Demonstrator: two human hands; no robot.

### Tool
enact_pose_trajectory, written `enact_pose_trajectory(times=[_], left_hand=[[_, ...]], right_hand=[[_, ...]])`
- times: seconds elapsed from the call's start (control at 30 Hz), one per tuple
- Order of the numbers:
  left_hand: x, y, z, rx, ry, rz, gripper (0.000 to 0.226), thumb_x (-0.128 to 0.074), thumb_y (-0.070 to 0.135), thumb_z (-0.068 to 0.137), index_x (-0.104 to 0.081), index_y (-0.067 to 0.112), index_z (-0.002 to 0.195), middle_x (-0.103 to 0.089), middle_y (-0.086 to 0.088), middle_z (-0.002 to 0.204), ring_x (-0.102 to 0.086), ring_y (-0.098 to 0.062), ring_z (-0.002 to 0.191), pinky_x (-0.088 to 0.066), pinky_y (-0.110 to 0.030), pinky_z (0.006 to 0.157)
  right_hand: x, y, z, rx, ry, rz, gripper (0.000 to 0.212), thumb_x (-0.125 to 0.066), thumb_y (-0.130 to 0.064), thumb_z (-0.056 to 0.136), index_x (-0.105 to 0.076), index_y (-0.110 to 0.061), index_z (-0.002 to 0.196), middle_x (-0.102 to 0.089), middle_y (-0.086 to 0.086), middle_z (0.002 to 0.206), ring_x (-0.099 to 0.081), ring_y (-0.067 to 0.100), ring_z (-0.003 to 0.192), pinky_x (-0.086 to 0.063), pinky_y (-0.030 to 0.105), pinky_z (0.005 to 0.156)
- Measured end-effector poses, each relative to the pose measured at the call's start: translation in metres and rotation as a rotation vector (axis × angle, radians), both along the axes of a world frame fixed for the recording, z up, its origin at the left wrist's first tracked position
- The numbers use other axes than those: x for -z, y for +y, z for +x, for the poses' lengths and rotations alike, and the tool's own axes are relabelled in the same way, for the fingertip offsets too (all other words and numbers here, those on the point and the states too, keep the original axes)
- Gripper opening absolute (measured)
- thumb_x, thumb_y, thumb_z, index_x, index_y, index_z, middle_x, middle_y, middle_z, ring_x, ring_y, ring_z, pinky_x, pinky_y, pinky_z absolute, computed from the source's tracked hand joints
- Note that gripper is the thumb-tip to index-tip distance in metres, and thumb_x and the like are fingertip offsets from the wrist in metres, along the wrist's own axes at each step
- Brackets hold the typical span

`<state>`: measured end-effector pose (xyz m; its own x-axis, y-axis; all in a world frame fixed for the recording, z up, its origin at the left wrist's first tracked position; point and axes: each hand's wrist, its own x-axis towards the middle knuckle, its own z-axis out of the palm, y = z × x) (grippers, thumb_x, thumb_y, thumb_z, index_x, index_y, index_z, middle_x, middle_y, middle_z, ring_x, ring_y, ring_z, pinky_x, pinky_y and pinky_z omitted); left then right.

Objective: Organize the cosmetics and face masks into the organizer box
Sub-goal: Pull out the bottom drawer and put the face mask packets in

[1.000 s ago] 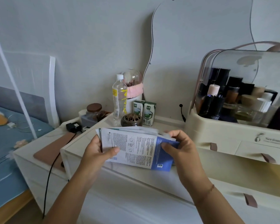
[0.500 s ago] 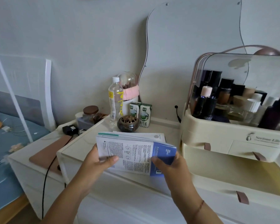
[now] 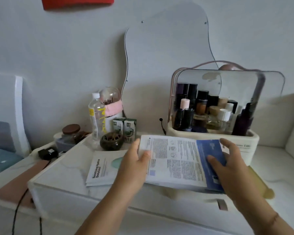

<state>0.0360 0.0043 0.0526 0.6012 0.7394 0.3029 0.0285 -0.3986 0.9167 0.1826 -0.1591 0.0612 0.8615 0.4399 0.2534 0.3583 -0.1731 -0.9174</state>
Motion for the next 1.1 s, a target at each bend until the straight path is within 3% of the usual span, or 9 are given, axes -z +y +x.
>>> enact_pose_trajectory(times=[0.1,0.2,0.37,0.47,0.6,0.7,0.87,1.0,1.1], left_hand=[[0.006,-0.027,0.031,0.121,0.209,-0.079,0.023,-0.047,0.016,0.097,-0.056,0.019,0.117,-0.066,0.003,0.113,-0.063,-0.011,0.098,-0.053,-0.026,0.084],[0.011,-0.042,0.049,0.228,0.342,-0.089,0.02,-0.051,0.014,0.094,-0.06,0.018,0.112,-0.068,0.004,0.11,-0.065,-0.007,0.09,-0.051,-0.014,0.067],[0.011,-0.049,0.068,0.245,0.474,-0.096,0.033,-0.053,0.011,0.093,-0.052,0.003,0.125,-0.061,-0.007,0.115,-0.06,-0.012,0.059,-0.051,-0.022,0.053],[0.006,-0.048,0.074,0.23,0.535,0.017,0.034,-0.052,0.016,0.094,-0.055,0.007,0.126,-0.061,0.001,0.092,-0.054,-0.008,0.045,-0.046,-0.019,0.051],[0.003,-0.052,0.074,0.181,0.561,0.115,0.037,-0.055,0.029,0.094,-0.055,0.013,0.127,-0.058,0.004,0.1,-0.061,-0.003,0.048,-0.04,-0.006,0.045],[0.011,-0.055,0.066,0.242,0.575,0.337,0.034,-0.058,0.042,0.089,-0.066,0.016,0.11,-0.063,0.004,0.113,-0.067,-0.007,0.079,-0.043,-0.013,0.062],[0.029,-0.058,0.059,0.132,0.718,0.689,0.04,-0.052,0.051,0.088,-0.058,0.035,0.125,-0.058,0.018,0.128,-0.053,-0.008,0.116,-0.043,-0.025,0.09],[0.038,-0.06,0.059,0.106,0.741,0.834,0.046,-0.042,0.06,0.088,-0.058,0.037,0.124,-0.059,0.021,0.126,-0.045,-0.012,0.115,-0.032,-0.03,0.086],[0.043,-0.058,0.062,0.098,0.764,0.827,0.049,-0.038,0.065,0.088,-0.058,0.037,0.122,-0.058,0.022,0.126,-0.04,-0.011,0.118,-0.024,-0.032,0.083]], right_hand=[[0.008,-0.034,0.038,0.09,-0.027,-0.373,0.036,-0.056,-0.022,0.091,-0.045,-0.016,0.124,-0.059,-0.007,0.081,-0.061,0.012,0.071,-0.048,0.026,0.057],[0.011,-0.057,0.058,0.099,-0.103,-0.65,0.02,-0.055,-0.024,0.091,-0.056,-0.011,0.106,-0.06,-0.005,0.079,-0.058,0.006,0.064,-0.036,0.014,0.044],[0.001,-0.063,0.071,-0.01,-0.258,-1.073,0.023,-0.046,-0.026,0.094,-0.061,-0.009,0.094,-0.067,0.005,0.094,-0.056,0.015,0.072,-0.037,0.013,0.051],[-0.003,-0.054,0.076,-0.016,-0.229,-1.093,0.02,-0.046,-0.024,0.094,-0.055,-0.011,0.082,-0.059,0.003,0.085,-0.054,0.016,0.074,-0.039,0.017,0.057],[0.004,-0.046,0.076,-0.018,-0.208,-0.968,0.03,-0.042,-0.018,0.096,-0.051,-0.01,0.123,-0.055,0.013,0.117,-0.058,0.025,0.1,-0.049,0.029,0.083],[0.017,-0.057,0.068,-0.053,-0.214,-0.839,0.037,-0.044,-0.021,0.095,-0.044,-0.011,0.131,-0.047,0.016,0.126,-0.052,0.03,0.11,-0.044,0.032,0.088],[0.033,-0.07,0.057,-0.145,-0.355,-0.743,0.033,-0.041,-0.037,0.095,-0.055,-0.021,0.12,-0.048,0.002,0.13,-0.048,0.019,0.115,-0.042,0.03,0.097],[0.046,-0.076,0.048,-0.123,-0.55,-0.83,0.041,-0.03,-0.055,0.093,-0.054,-0.039,0.122,-0.036,-0.019,0.143,-0.022,0.009,0.139,-0.012,0.037,0.116],[0.052,-0.078,0.044,-0.149,-0.57,-0.886,0.054,-0.021,-0.065,0.089,-0.047,-0.039,0.129,-0.038,-0.024,0.143,-0.03,0.001,0.136,-0.006,0.034,0.116]])
